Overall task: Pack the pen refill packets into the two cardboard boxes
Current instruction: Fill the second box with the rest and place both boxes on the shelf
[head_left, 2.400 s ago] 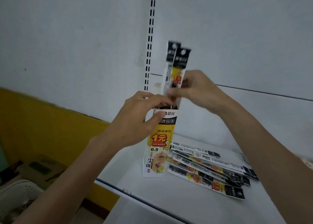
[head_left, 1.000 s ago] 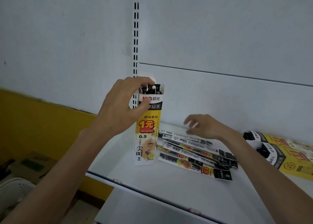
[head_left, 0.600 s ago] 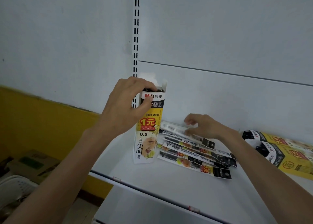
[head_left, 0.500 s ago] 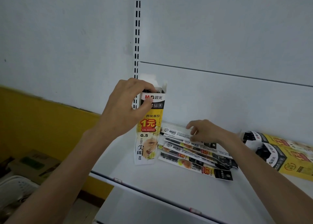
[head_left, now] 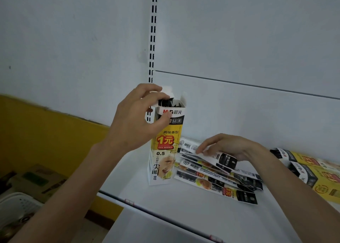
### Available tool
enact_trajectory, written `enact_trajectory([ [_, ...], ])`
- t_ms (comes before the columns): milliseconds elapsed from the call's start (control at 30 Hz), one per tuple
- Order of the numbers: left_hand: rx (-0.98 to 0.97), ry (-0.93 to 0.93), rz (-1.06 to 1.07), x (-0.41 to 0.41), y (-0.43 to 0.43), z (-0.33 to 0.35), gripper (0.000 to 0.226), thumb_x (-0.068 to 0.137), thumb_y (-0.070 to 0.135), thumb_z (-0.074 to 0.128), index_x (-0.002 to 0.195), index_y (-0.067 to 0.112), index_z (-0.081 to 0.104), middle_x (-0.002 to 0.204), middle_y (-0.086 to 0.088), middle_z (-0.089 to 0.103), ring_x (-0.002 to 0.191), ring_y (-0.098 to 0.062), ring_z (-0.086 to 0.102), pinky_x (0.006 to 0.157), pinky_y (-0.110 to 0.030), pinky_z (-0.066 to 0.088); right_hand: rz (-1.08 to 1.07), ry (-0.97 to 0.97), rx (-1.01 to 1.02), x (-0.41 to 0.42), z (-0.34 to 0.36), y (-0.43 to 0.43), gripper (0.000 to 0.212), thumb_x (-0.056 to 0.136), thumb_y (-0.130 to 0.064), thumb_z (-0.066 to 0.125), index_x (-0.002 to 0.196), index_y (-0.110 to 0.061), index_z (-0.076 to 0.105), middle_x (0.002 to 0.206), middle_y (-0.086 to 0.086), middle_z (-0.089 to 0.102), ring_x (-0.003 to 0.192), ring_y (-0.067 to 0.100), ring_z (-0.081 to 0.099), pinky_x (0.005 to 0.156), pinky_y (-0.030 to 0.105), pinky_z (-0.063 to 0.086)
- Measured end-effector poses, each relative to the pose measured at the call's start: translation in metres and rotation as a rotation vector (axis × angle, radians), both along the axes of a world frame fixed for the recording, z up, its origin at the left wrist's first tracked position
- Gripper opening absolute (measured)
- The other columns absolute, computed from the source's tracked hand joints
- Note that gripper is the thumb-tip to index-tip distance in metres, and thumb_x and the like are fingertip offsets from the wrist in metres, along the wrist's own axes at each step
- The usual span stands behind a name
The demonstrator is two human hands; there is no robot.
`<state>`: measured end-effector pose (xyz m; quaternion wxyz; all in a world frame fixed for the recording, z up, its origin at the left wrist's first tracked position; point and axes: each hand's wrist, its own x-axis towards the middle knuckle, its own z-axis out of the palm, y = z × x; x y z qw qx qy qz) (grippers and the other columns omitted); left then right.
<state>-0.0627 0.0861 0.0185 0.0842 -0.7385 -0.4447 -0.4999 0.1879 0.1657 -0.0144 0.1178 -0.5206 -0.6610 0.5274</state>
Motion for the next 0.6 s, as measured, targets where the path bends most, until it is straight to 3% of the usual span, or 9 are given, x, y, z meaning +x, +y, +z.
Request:
enact_trajectory([
  [100, 0.021, 0.037, 0.001, -0.001, 0.000, 0.001, 0.045, 0.077, 0.047, 0.046, 0.107, 0.018, 0.063, 0.108, 0.008, 0.057, 0.096, -0.003, 0.045, 0.078, -0.032, 0.048, -0.029, 0.105, -0.096, -0.003, 0.003, -0.005, 0.013, 0.084, 0.000, 0.059, 0.091, 0.000, 0.069, 0.085, 0.013, 0.065, 0.053, 0.014, 0.063, 0.044, 0.021, 0.050],
  [200, 0.031, 0.037, -0.001, 0.000, 0.000, 0.001, 0.041, 0.078, 0.045, 0.046, 0.104, 0.019, 0.063, 0.104, 0.010, 0.058, 0.094, -0.005, 0.045, 0.076, -0.033, 0.048, -0.029, 0.366, -0.145, -0.004, 0.005, -0.008, 0.030, 0.085, -0.005, 0.046, 0.106, 0.009, 0.063, 0.102, 0.016, 0.064, 0.075, 0.020, 0.063, 0.054, 0.023, 0.053],
  [267, 0.033, 0.042, -0.009, 0.002, 0.000, 0.001, 0.039, 0.078, 0.043, 0.046, 0.103, 0.019, 0.063, 0.102, 0.013, 0.056, 0.093, -0.006, 0.045, 0.075, -0.032, 0.048, 0.018, 0.566, -0.179, -0.004, 0.010, -0.009, 0.039, 0.071, 0.001, 0.042, 0.102, 0.009, 0.066, 0.109, 0.021, 0.064, 0.090, 0.027, 0.061, 0.068, 0.029, 0.056],
  [333, 0.025, 0.053, -0.012, 0.003, -0.001, 0.003, 0.038, 0.078, 0.043, 0.045, 0.104, 0.020, 0.062, 0.100, 0.016, 0.055, 0.092, -0.005, 0.043, 0.074, -0.028, 0.045, 0.053, 0.641, -0.146, -0.006, 0.019, -0.012, 0.046, 0.071, 0.015, 0.034, 0.105, 0.010, 0.064, 0.105, 0.023, 0.066, 0.091, 0.027, 0.065, 0.068, 0.030, 0.057],
  [433, -0.016, 0.062, 0.008, 0.005, -0.002, 0.006, 0.047, 0.075, 0.048, 0.042, 0.110, 0.022, 0.059, 0.098, 0.018, 0.051, 0.094, -0.005, 0.042, 0.074, -0.020, 0.040, 0.089, 0.628, 0.072, -0.014, 0.031, -0.018, 0.049, 0.077, 0.030, 0.037, 0.113, 0.004, 0.059, 0.096, 0.016, 0.068, 0.087, 0.021, 0.069, 0.073, 0.028, 0.057],
  [533, -0.070, 0.098, 0.052, 0.006, -0.002, 0.011, 0.059, 0.071, 0.053, 0.036, 0.115, 0.021, 0.058, 0.095, 0.017, 0.050, 0.093, -0.006, 0.039, 0.072, -0.023, 0.034, -0.007, 0.533, 0.496, -0.026, 0.042, -0.026, 0.028, 0.081, 0.010, 0.058, 0.101, -0.007, 0.066, 0.070, 0.000, 0.067, 0.067, 0.013, 0.065, 0.067, 0.025, 0.056],
  [600, -0.097, 0.122, 0.055, 0.006, -0.003, 0.015, 0.059, 0.071, 0.054, 0.034, 0.114, 0.023, 0.060, 0.091, 0.017, 0.051, 0.092, -0.007, 0.038, 0.071, -0.021, 0.033, -0.124, 0.528, 0.713, -0.033, 0.054, -0.030, 0.014, 0.087, -0.007, 0.059, 0.091, -0.016, 0.068, 0.062, -0.009, 0.062, 0.058, 0.008, 0.056, 0.059, 0.022, 0.052],
])
